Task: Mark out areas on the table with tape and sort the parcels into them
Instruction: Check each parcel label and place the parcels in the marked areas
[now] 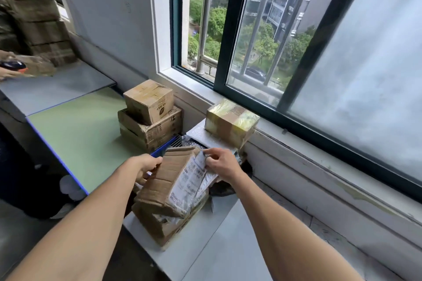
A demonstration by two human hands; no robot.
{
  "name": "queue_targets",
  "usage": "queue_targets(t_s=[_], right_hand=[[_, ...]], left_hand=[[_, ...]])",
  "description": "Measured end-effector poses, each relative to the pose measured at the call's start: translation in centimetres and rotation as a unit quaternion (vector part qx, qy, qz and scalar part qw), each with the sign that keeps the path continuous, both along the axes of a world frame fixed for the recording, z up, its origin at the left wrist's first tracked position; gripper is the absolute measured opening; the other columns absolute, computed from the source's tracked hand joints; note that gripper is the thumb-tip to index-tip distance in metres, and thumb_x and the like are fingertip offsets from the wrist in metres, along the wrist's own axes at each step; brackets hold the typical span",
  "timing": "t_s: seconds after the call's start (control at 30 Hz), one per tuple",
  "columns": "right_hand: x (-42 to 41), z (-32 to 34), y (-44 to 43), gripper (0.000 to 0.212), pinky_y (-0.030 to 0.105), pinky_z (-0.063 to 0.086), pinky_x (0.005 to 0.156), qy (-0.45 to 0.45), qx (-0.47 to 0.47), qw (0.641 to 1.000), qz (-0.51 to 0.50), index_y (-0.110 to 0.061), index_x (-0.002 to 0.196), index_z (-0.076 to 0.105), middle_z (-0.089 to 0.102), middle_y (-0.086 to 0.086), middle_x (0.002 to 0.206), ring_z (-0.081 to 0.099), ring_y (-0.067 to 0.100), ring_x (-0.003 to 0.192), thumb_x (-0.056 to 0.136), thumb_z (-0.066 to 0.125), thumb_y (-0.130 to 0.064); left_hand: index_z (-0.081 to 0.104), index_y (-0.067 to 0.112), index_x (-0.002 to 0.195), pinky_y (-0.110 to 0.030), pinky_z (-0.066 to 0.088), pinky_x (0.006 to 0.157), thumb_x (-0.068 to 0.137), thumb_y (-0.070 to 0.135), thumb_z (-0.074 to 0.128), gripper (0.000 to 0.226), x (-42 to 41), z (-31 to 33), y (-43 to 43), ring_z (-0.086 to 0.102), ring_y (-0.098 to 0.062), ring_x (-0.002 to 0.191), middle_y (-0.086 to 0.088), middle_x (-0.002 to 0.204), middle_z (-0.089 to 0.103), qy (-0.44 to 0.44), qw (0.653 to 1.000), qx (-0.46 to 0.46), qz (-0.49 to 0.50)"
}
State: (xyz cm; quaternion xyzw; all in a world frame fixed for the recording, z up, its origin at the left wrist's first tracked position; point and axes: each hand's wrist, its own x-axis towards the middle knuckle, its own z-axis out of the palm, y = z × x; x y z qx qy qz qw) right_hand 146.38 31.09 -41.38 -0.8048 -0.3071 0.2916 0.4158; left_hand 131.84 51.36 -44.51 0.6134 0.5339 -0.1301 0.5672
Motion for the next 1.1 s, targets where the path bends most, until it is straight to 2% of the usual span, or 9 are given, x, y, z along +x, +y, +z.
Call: queue_targets(t_s=[0.13,0.3,0.5,0.53,0.57,0.6,0.67,0.9,1.1], right_hand=[[1.1,2.6,-1.8,0.025,0.028,0.045,0.091,-0.072,0.005,0.997,0.032,-0.018,0.112,0.074,0.055,0.005,0.115,0.056,0.018,0.105,0.089,0.072,-0.026],[1.7,5.2,-5.4,0.023,0.042,0.059,0.085,0.146,0.098,0.984,0.008,-0.014,0.112,0.073,0.073,0.011,0.106,0.067,0.020,0.090,0.090,0.071,-0.017],[2.3,5.5,-10.2,0.015,0.043,0.060,0.081,0.111,0.096,0.988,-0.056,-0.011,0.104,0.073,0.074,0.009,0.099,0.068,0.022,0.085,0.089,0.071,-0.015],[2.4,5.6,-11.1,0.020,0.042,0.061,0.079,0.103,0.105,0.986,-0.077,-0.005,0.106,0.072,0.074,0.013,0.101,0.068,0.022,0.085,0.088,0.072,-0.014],[2.6,5.7,-11.8,0.023,0.040,0.061,0.077,0.100,0.113,0.984,-0.096,-0.002,0.107,0.071,0.073,0.017,0.103,0.068,0.022,0.085,0.087,0.073,-0.013],[2.7,5.8,-12.8,0.022,0.041,0.061,0.077,0.100,0.120,0.981,-0.112,-0.001,0.106,0.071,0.073,0.020,0.103,0.068,0.023,0.085,0.086,0.074,-0.011],[2.9,6.1,-14.6,0.019,0.049,0.059,0.081,0.103,0.129,0.977,-0.133,-0.001,0.102,0.072,0.073,0.021,0.102,0.068,0.027,0.086,0.085,0.075,-0.009],[3.1,6.9,-21.1,0.021,0.045,0.059,0.081,0.063,0.136,0.973,-0.174,-0.002,0.106,0.071,0.073,0.017,0.104,0.069,0.027,0.091,0.087,0.073,-0.011],[3.9,6.3,-27.3,0.041,0.034,0.059,0.084,0.188,0.192,0.934,-0.237,-0.007,0.127,0.057,0.065,0.014,0.125,0.067,0.020,0.103,0.089,0.071,-0.017]], left_hand=[[0.059,0.009,0.091,-0.034,0.045,0.073,0.100,0.042,0.047,0.036,0.3,1.1,-3.1,0.053,-0.025,0.074,-0.010,0.088,0.058,-0.035,0.996,-0.081,-0.010],[0.065,0.004,0.107,-0.043,0.046,0.101,0.087,0.054,0.062,0.054,2.7,2.6,-8.0,0.061,-0.033,0.116,-0.017,0.123,0.065,-0.124,0.967,-0.215,-0.051],[0.072,0.011,0.079,-0.038,0.046,0.093,0.072,0.072,0.065,0.061,5.3,3.6,-13.7,0.063,-0.030,0.105,-0.011,0.106,0.069,-0.264,0.909,-0.308,-0.095],[0.069,0.009,0.087,-0.040,0.038,0.101,0.071,0.074,0.065,0.067,5.6,3.6,-14.5,0.042,-0.015,0.105,-0.012,0.113,0.063,-0.271,0.907,-0.307,-0.101],[0.067,0.008,0.104,-0.046,0.034,0.107,0.071,0.076,0.063,0.075,5.8,3.7,-15.1,0.027,-0.047,0.135,-0.012,0.126,0.059,-0.275,0.906,-0.303,-0.110],[0.064,0.010,0.121,-0.051,0.034,0.108,0.073,0.076,0.061,0.081,6.1,3.8,-15.9,0.048,-0.037,0.130,-0.013,0.135,0.055,-0.274,0.902,-0.306,-0.131],[0.056,0.018,0.136,-0.057,0.032,0.109,0.074,0.073,0.059,0.083,6.5,3.7,-17.8,0.048,-0.038,0.130,-0.016,0.139,0.054,-0.268,0.898,-0.303,-0.176],[0.049,0.008,0.138,-0.055,0.029,0.107,0.071,0.066,0.065,0.090,8.3,4.2,-23.8,0.047,-0.038,0.117,-0.027,0.138,0.049,-0.267,0.910,-0.238,-0.210],[0.056,0.014,0.134,-0.063,0.030,0.108,0.076,0.062,0.064,0.076,10.5,5.3,-28.4,0.046,-0.045,0.129,-0.027,0.140,0.047,-0.281,0.903,-0.218,-0.243]])
